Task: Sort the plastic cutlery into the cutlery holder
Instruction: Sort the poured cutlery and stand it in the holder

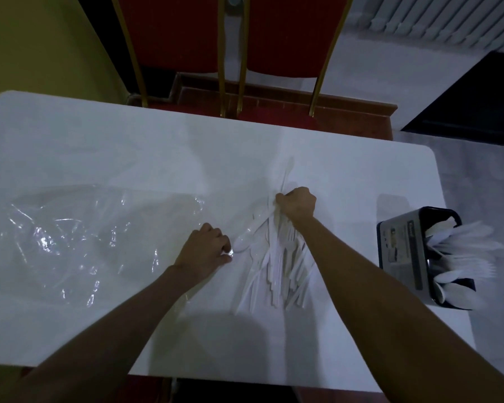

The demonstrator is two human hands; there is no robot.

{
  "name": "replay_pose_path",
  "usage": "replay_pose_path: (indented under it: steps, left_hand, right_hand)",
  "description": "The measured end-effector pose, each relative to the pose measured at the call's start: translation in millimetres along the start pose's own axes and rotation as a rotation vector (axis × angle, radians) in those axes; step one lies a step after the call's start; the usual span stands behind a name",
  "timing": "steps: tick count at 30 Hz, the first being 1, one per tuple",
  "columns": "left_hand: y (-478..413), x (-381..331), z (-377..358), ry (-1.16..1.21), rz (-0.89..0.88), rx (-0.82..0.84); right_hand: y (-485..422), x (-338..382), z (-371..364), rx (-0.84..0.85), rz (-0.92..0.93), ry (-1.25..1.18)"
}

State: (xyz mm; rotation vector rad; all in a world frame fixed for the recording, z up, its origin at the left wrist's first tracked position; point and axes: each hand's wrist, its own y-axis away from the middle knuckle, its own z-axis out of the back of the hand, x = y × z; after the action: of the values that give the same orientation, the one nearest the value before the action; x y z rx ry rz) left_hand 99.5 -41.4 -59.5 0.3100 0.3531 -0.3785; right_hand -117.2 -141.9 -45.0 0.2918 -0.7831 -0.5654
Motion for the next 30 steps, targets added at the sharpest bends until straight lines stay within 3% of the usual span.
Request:
replay_pose_path:
  steps: [8, 12, 19, 23, 26, 28, 30]
  left_hand:
    - [16.8, 9.1, 10.3, -0.220, -0.124, 0.137]
    - [22.2, 14.7, 20.1, -0.362, -0.189, 0.196]
    - [7.2, 8.0, 29.7, -0.539, -0.344, 0.005]
    - [6.6, -4.4, 13.9, -0.399, -0.284, -0.103]
    - [19.6, -27.2, 0.8, -0.110, -0.167, -0.175]
    - [30.5, -45.0, -8.1, 0.164, 0.013, -0.119]
    - [38.4, -56.0, -20.8, 0.307, 0.157, 0.076]
  right_hand:
    - [39.0, -29.3, 28.0, -0.111, 0.100, -0.167]
    - [65.1, -50.0, 33.5, 0.017, 0.102, -0.010]
    - [99.4, -80.5, 19.7, 0.175, 0.156, 0.176]
    - [105.1, -83.9, 12.8, 0.174, 0.176, 0.257]
    - [105.0, -80.8, 8.8, 0.077, 0.207, 0.226]
    - [102.6, -73.2, 4.0, 0.040, 0.255, 0.216]
    - [100.0, -63.4, -3.2, 0.054, 0.268, 0.219]
